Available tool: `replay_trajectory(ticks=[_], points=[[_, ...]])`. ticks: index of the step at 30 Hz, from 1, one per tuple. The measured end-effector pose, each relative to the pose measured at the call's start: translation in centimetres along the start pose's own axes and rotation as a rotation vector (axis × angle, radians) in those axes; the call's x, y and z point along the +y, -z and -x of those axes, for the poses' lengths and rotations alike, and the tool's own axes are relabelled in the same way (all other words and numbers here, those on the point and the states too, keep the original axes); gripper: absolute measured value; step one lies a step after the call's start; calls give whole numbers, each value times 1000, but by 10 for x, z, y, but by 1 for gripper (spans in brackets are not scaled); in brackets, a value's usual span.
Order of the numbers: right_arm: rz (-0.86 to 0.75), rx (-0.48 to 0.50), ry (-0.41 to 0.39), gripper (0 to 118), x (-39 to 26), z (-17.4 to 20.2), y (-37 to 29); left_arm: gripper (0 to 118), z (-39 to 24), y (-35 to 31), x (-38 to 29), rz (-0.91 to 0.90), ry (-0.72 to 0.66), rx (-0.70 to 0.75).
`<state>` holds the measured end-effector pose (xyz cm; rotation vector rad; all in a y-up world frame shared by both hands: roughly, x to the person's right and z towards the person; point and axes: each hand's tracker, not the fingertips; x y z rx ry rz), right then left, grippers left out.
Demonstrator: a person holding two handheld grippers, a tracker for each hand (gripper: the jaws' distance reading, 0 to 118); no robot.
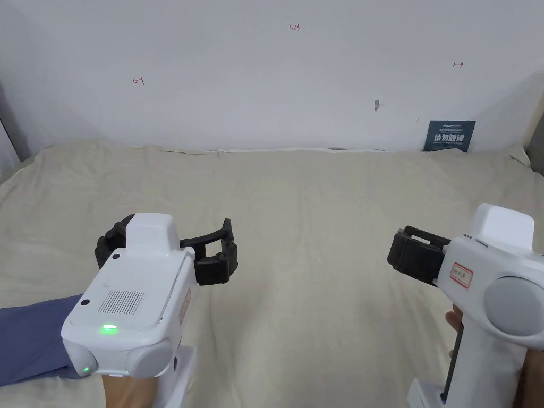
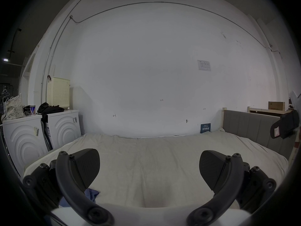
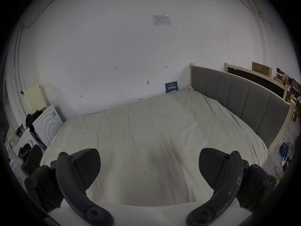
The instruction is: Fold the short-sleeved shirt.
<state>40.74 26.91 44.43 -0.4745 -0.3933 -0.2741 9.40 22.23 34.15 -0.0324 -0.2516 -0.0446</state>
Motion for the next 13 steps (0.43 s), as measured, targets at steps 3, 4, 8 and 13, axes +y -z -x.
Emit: replay_trajectory(ticks=[3,4,8,13], points=[[-28,-3,-25,118,-1,0,-1,118,1,0,0,0,0,2],[-43,0,-35,118,-1,0,-1,118,1,-1,0,0,0,2],[-57,23,-53,118,0,0,-3,118,2,-1,0,-5,-1,3],[-41,-25,17,118,0,2,-1,118,3,-2,0,-4,-3,7]])
